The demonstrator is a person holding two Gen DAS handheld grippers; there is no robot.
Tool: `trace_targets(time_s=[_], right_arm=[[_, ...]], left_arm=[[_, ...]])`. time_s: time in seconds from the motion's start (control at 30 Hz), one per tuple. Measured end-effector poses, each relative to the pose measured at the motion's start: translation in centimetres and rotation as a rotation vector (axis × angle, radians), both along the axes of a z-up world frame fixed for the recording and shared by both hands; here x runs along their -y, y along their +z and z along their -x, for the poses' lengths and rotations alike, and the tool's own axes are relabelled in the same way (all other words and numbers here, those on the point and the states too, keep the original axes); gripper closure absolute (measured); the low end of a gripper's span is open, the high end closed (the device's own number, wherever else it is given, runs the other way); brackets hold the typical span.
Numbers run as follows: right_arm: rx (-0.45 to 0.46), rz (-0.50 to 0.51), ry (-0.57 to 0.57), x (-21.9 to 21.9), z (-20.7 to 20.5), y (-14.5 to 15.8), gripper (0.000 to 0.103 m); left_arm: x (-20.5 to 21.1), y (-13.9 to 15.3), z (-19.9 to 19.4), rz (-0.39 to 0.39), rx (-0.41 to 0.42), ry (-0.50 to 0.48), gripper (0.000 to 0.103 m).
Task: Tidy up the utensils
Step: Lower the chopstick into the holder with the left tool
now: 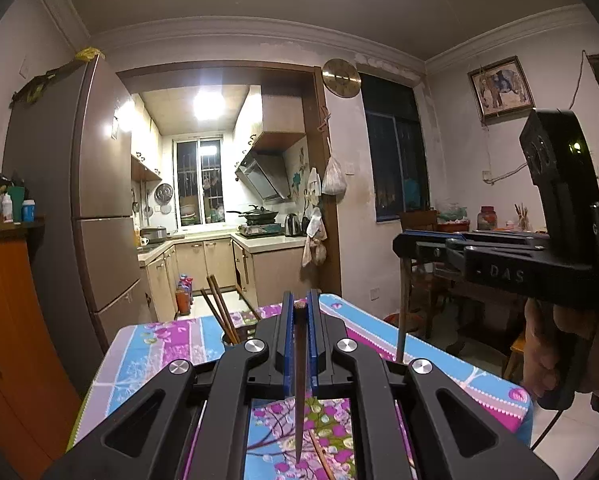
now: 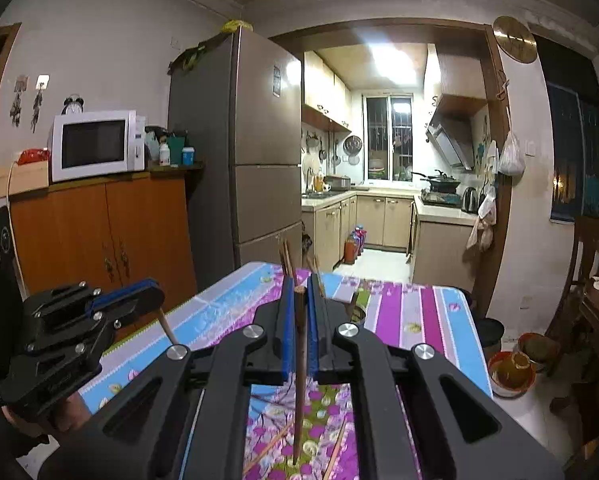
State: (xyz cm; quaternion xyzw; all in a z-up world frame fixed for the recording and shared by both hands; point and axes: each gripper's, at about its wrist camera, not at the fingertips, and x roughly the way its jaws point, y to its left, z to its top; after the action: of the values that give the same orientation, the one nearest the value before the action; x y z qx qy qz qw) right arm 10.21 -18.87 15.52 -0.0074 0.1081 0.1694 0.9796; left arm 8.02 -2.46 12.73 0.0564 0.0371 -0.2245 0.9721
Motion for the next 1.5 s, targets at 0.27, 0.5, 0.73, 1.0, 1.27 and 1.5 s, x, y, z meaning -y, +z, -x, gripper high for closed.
trace_targets(time_s=[0.27,0.5,0.73,1.0,1.27,1.5], right_arm=[[0.037,-0.006,-0.002,0.7,-3.2,4.0,0.098],[0.046,-0.022,-0.003,1.0,-7.0,7.0,0.098],[0.051,-0.038,-0.012,1.6,-11.1,9.6,0.098],[0.038,-0.045,-0.031,2.2,-16.2,10.2,0.098],[-0.012,-0.043,-0.028,1.8,-19.9,7.6,0.098],[-0.062,-0.040,-0.027,1.7,-22.1,5.6,0.098]], left_arm=[[0.1,4.7,-3.5,0.028,0.009,0.007,0.095],[0.2,7.8,-6.9,0.045,0.022,0.030,0.095],[1.0,10.2,-10.5,0.054,0.036,0.050,0.095],[1.7,10.7,-14.7,0.053,0.032,0.066,0.095],[2.1,9.3,-18.8,0.039,-0.016,0.077,0.095],[2.0,7.3,-21.8,0.035,-0.071,0.078,0.095]])
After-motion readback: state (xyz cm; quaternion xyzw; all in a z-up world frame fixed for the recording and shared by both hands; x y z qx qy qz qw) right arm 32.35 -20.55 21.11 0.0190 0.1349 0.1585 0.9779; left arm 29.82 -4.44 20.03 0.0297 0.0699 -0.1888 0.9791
